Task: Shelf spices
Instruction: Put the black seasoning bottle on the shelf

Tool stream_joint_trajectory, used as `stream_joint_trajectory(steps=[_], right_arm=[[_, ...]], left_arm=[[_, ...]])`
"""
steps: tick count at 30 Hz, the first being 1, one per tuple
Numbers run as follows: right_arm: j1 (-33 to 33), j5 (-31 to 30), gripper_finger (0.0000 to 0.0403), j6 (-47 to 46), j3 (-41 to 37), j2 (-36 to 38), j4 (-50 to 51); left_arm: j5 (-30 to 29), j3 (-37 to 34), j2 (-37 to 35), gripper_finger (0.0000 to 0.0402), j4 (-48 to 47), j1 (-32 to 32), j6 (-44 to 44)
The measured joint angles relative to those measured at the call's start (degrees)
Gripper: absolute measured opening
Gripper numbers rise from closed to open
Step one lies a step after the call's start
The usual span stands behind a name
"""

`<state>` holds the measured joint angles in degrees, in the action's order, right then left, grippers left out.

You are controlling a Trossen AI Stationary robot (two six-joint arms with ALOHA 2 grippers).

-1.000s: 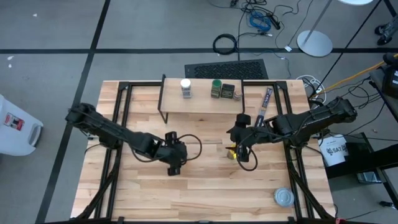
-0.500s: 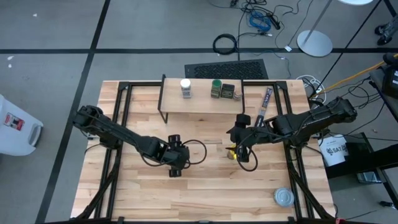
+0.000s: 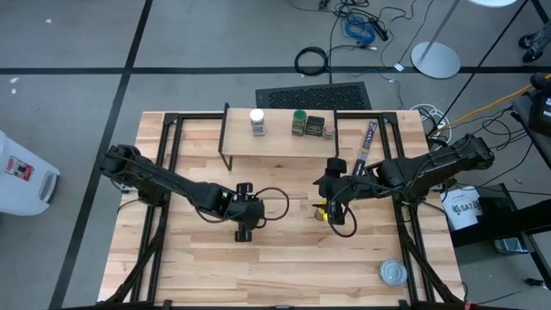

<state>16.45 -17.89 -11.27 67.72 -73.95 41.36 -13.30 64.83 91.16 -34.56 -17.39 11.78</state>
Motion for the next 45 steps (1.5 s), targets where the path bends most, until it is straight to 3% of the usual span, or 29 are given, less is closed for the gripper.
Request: stream_joint_trajectory(steps=[12, 22, 28, 33, 45], right_arm=[[0.0, 0.2, 0.0297, -1.3, 0.0, 0.0, 0.9], [0.0, 0.2, 0.0297, -6.4, 0.0, 0.0, 1.8], [1.5, 0.4, 0.0297, -11.7, -1.6, -1.5, 4.7], [4.3, 1.5, 0.0298, -15.4, -3.5, -5.3, 3.9], [7.5, -2.9, 0.0343, -24.1, -3.7, -10.4, 12.1]], left_arm=[[1.3, 18.9, -3.8, 0.0212, -11.5, 6.3, -2.6], [1.1, 33.3, -3.8, 0.0214, -15.3, 17.4, -14.5], [1.3, 35.6, -3.8, 0.0214, -15.0, 25.5, -18.7], [6.8, 35.6, -3.4, 0.0214, -14.1, 31.0, -19.8], [8.8, 35.7, -2.4, 0.0215, -13.4, 33.2, -22.7]])
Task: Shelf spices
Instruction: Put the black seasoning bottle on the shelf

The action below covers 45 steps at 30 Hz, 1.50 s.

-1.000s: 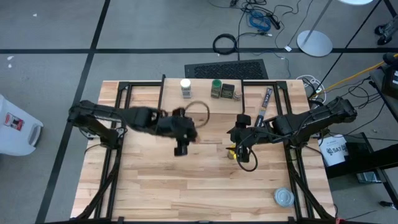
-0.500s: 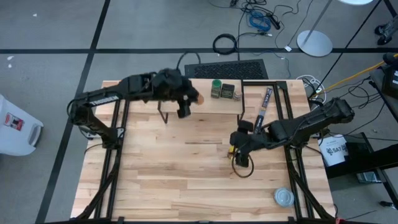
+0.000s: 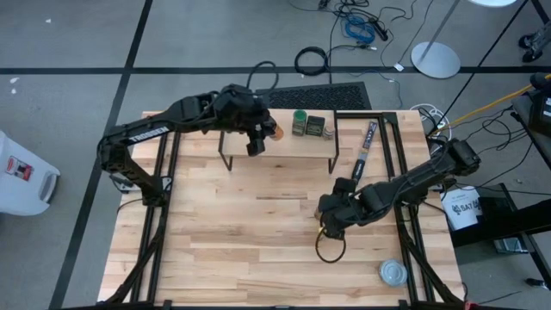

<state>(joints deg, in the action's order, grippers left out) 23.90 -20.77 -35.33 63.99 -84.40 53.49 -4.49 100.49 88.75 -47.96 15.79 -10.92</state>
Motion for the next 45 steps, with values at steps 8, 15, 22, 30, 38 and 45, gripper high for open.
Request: stream_joint_trajectory(steps=[8, 15, 22, 30, 38, 45], right_arm=[[-4.1, 3.0, 0.0346, 1.8, -3.0, 0.1, -3.7], [-6.7, 6.1, 0.0340, 4.0, -4.8, 0.1, -6.3], [-7.9, 7.0, 0.0338, 4.5, -4.9, 0.1, -6.4], [-8.6, 9.2, 0.0289, 4.4, -4.9, 0.1, -6.7], [-8.6, 9.9, 0.0208, 3.6, -4.8, 0.1, -6.9], [-8.5, 10.3, 0.0221, 3.5, -4.8, 0.1, -7.0]], left_arm=[[0.0, 0.0, 2.1, 0.0215, 0.9, 0.0, -0.4], [0.0, 0.0, 3.8, 0.0215, 1.0, 0.7, -0.8], [0.0, 0.0, 4.3, 0.0215, 1.1, 2.1, -1.6], [0.0, 0.0, 4.2, 0.0215, 1.2, 3.7, -1.7], [2.3, 0.0, 4.2, 0.0215, 2.7, 4.8, -1.9], [5.7, 0.0, 4.2, 0.0215, 3.5, 7.1, -1.4]])
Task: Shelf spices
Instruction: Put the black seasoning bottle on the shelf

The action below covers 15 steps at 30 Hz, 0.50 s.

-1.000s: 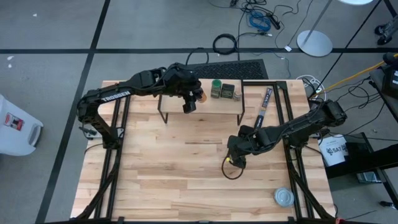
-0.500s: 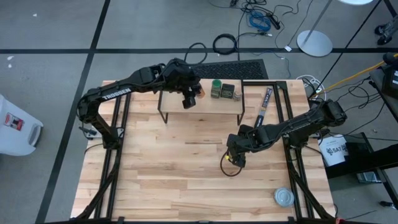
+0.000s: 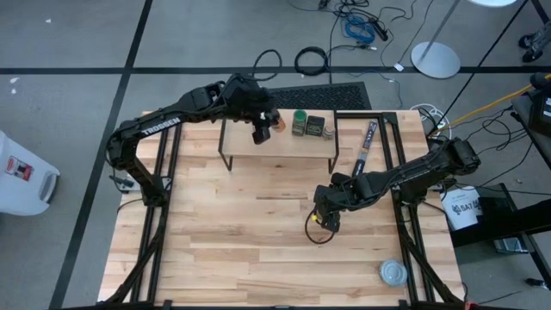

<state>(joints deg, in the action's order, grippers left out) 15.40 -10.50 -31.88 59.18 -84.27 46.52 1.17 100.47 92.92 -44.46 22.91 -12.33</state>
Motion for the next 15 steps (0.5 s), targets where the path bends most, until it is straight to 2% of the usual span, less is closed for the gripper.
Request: stream_joint_trajectory(steps=[8, 15], right_arm=[[0.0, 0.3, 0.0215, 0.0, 0.0, 0.0, 0.0], [0.1, 1.5, 0.0216, 0.0, 0.0, 0.1, -0.5]], left_arm=[[2.6, 0.0, 0.6, 0.0215, 1.1, 3.2, 0.0], [5.3, 0.0, 4.5, 0.0215, 0.8, 5.0, 0.1]])
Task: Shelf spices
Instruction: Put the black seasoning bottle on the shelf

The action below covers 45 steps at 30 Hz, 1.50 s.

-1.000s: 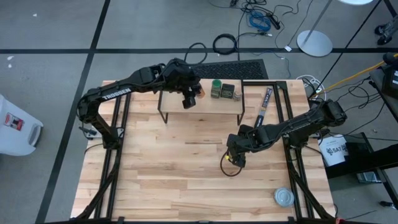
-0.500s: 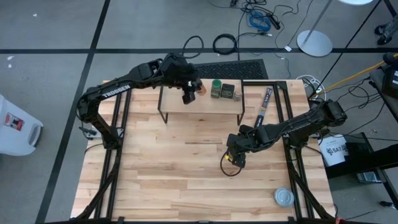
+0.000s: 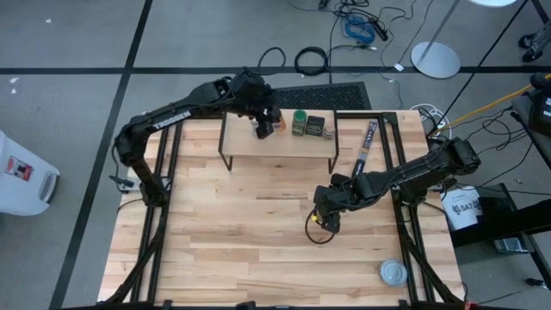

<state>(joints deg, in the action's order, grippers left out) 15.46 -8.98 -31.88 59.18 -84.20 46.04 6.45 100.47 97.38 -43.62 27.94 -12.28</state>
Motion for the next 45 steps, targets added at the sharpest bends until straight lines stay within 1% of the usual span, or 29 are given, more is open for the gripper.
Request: stream_joint_trajectory(steps=[6, 19, 29, 45], right_arm=[[0.0, 0.4, 0.0216, 0.8, 0.0, 0.0, -0.7], [0.0, 0.4, 0.0215, 1.5, 0.0, 0.0, -0.8], [0.0, 0.4, 0.0215, 1.7, 0.0, 0.0, -0.8], [0.0, 0.3, 0.0215, 2.4, 0.0, 0.0, -0.8]], left_arm=[[2.2, 0.0, 2.0, 0.0215, 0.1, 0.4, -0.1], [2.5, 0.0, 4.2, 0.0215, 0.3, 0.4, -0.6], [2.4, 0.0, 4.2, 0.0246, 2.6, 0.4, -0.7], [2.4, 0.0, 4.3, 0.0249, 2.9, 0.4, -1.3]])
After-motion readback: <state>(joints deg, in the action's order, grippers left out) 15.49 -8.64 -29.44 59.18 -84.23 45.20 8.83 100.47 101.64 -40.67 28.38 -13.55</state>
